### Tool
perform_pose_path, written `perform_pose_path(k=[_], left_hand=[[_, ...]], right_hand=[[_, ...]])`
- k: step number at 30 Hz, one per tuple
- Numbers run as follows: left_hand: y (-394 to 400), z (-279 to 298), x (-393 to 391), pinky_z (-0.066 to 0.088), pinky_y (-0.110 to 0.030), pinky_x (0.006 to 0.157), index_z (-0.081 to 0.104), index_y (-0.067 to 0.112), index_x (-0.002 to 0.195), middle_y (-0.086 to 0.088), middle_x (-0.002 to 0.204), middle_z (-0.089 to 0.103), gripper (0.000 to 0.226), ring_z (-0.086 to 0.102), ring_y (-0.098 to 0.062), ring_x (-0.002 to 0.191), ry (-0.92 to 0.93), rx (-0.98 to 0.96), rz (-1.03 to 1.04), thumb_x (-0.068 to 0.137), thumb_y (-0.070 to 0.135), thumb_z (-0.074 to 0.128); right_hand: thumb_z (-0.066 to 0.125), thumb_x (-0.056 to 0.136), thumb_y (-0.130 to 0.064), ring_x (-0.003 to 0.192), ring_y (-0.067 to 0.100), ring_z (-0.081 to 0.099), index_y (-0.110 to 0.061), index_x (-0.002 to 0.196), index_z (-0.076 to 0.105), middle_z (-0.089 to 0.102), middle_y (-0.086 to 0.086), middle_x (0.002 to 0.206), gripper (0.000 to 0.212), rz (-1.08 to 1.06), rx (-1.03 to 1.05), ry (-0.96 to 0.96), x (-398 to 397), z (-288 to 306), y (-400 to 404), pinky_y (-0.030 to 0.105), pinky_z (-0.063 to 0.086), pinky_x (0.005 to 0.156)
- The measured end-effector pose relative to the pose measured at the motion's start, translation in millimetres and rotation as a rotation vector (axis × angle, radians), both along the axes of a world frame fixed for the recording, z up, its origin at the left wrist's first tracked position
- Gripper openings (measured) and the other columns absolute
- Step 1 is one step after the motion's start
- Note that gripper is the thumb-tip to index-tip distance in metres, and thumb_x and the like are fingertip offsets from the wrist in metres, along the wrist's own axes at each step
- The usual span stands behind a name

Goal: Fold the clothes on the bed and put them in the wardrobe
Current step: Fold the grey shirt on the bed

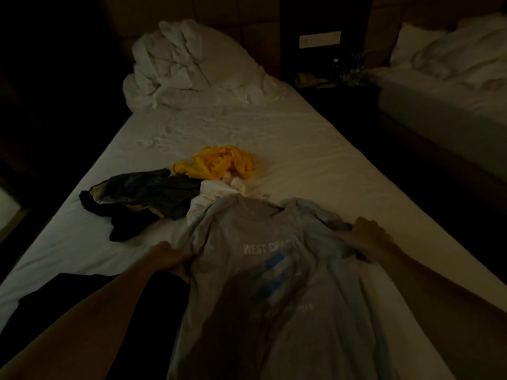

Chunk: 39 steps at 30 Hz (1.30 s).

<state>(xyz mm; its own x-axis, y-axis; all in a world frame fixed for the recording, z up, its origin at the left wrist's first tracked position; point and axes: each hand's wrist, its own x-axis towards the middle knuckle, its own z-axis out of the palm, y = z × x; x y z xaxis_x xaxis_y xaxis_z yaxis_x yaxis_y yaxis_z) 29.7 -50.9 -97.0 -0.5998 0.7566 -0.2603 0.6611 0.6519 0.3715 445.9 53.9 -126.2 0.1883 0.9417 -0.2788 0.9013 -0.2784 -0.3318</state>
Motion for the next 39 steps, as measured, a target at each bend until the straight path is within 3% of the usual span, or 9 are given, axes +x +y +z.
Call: perform_pose_path(k=[8,13,16,19,23,25,32,36,39], left_hand=[[9.4,57.9,16.3,0.043,-0.036,0.063,0.056,0.01,0.068,-0.018,0.078,0.057,0.032,0.056,-0.029,0.073,-0.118,0.358,0.033,0.082,0.038,0.065],[28.6,77.9,92.9,0.054,-0.039,0.082,0.063,0.007,0.112,-0.018,0.129,0.059,0.026,0.064,-0.033,0.103,-0.718,0.316,-0.035,0.093,0.025,0.064],[31.4,70.7,115.2,0.059,-0.046,0.075,0.064,0.01,0.102,-0.016,0.102,0.069,0.034,0.07,-0.037,0.087,-0.994,0.39,0.093,0.089,0.042,0.066],[32.0,52.6,111.0,0.058,-0.047,0.074,0.062,0.009,0.095,-0.013,0.093,0.066,0.02,0.067,-0.035,0.083,-0.916,0.473,0.106,0.097,0.029,0.057],[22.8,17.4,89.5,0.053,-0.035,0.082,0.066,0.01,0.094,-0.003,0.09,0.06,0.007,0.062,-0.024,0.087,-0.292,0.305,-0.177,0.089,0.009,0.061],[14.0,-2.1,83.2,0.05,-0.033,0.079,0.062,0.011,0.102,-0.003,0.097,0.059,0.016,0.059,-0.024,0.092,-0.217,0.217,-0.286,0.086,0.008,0.062],[-19.1,-29.0,77.9,0.044,-0.033,0.078,0.043,0.008,0.127,-0.013,0.126,0.05,0.054,0.052,-0.032,0.113,-0.063,0.042,-0.389,0.084,0.033,0.064],[-52.0,-12.5,91.9,0.042,-0.029,0.076,0.05,0.008,0.122,-0.011,0.121,0.053,0.041,0.055,-0.027,0.112,-0.004,-0.209,-0.542,0.09,0.033,0.059],[-81.4,0.3,108.6,0.047,-0.032,0.073,0.031,0.013,0.146,-0.01,0.124,0.055,0.07,0.058,-0.027,0.108,0.115,-0.28,-0.656,0.086,0.034,0.06]], right_hand=[[0.064,0.085,-0.054,0.081,0.028,0.056,-0.011,0.094,0.062,0.062,0.012,0.098,0.044,0.003,0.18,0.226,2.3,35.2,-10.6,0.031,0.048,0.069],[0.079,0.078,-0.041,0.077,0.024,0.06,-0.009,0.087,0.065,0.064,0.01,0.089,0.037,-0.073,0.19,0.627,-17.4,48.3,-10.1,0.026,0.044,0.057],[0.082,0.073,-0.037,0.085,0.029,0.066,-0.012,0.078,0.066,0.069,0.011,0.088,0.03,-0.116,0.249,0.746,-23.6,50.1,-10.5,0.038,0.056,0.072],[0.077,0.076,-0.029,0.095,0.031,0.063,-0.014,0.086,0.067,0.068,0.011,0.1,0.02,-0.164,0.255,0.749,-34.6,54.5,-7.4,0.04,0.055,0.085],[0.07,0.082,-0.027,0.098,0.032,0.062,-0.012,0.094,0.066,0.067,0.012,0.102,0.02,-0.147,0.228,0.682,-77.7,59.2,-7.9,0.036,0.051,0.079],[0.067,0.085,-0.03,0.097,0.03,0.063,-0.007,0.103,0.066,0.066,0.011,0.1,0.029,-0.132,0.172,0.652,-108.5,59.0,-11.8,0.032,0.049,0.076],[0.047,0.101,-0.012,0.076,0.024,0.062,-0.008,0.101,0.057,0.062,0.012,0.089,0.01,-0.041,-0.238,1.204,-168.9,52.6,-53.9,0.042,0.055,0.081],[0.054,0.094,-0.024,0.098,0.029,0.064,-0.012,0.122,0.06,0.065,0.011,0.116,0.031,0.124,0.034,0.592,-121.5,37.6,-83.1,0.041,0.054,0.09],[0.055,0.092,-0.046,0.117,0.032,0.055,-0.013,0.132,0.05,0.056,0.012,0.131,0.052,0.202,0.004,0.283,-74.0,16.8,-128.0,0.033,0.043,0.093]])
